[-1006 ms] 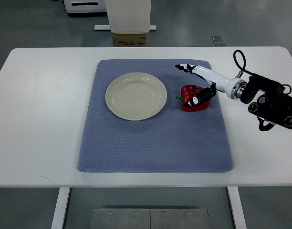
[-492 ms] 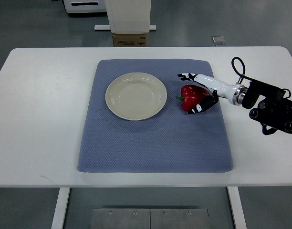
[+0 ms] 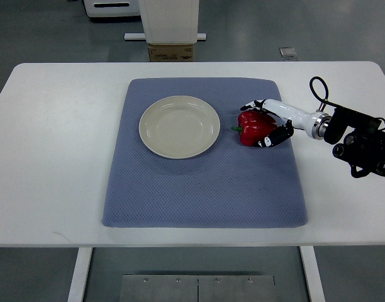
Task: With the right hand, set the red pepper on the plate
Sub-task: 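Lift the pepper with the right hand and carry it onto the plate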
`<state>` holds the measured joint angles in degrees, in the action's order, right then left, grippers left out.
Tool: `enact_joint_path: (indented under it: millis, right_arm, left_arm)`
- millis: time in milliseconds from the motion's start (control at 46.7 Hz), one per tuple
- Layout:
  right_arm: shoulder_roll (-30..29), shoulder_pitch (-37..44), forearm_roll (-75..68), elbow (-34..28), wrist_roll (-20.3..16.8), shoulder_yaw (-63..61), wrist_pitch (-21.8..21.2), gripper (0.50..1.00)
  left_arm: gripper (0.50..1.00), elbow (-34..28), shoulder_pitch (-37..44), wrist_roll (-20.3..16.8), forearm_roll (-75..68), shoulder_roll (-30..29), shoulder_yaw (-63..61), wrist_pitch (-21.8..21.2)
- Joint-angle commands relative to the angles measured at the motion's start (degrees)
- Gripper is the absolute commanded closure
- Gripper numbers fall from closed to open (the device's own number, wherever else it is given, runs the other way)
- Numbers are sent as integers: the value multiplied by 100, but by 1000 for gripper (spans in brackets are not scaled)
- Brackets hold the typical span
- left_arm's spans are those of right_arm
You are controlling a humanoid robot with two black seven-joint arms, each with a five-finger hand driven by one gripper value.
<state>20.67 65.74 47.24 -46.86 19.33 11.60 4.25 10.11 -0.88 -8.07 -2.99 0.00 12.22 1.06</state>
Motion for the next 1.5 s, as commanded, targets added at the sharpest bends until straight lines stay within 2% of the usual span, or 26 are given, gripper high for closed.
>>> enact_joint_path:
  millis: [0,107,235,300,770,1134,1477]
  right_arm:
    - [-1,0,5,19,0,0,-3,739]
    - [-10,0,-4,45,0,0,-3,797]
    - [-10,0,-4,63,9,0,-3,904]
    - [-10,9,-4,71,9,0,-3,1000]
    - [-124,597,-83,71,-70,-123,-11,1000]
    - [-1003,958,-162,98,-395,-246,6,1000]
    - [-1961,1010,-189,458,-518,-238,6,1000]
  left_arm:
    - [500,0,0,-2,0,0,0,-1]
    - [500,0,8,-2,0,0,0,-1]
    - [500,0,8,7,0,0,0,-1]
    - [500,0,0,-2,0,0,0,-1]
    - [500,0,0,-2,0,0,0,-1]
    - [500,0,0,7,0,0,0,-1]
    - [500,0,0,-2,0,0,0,-1]
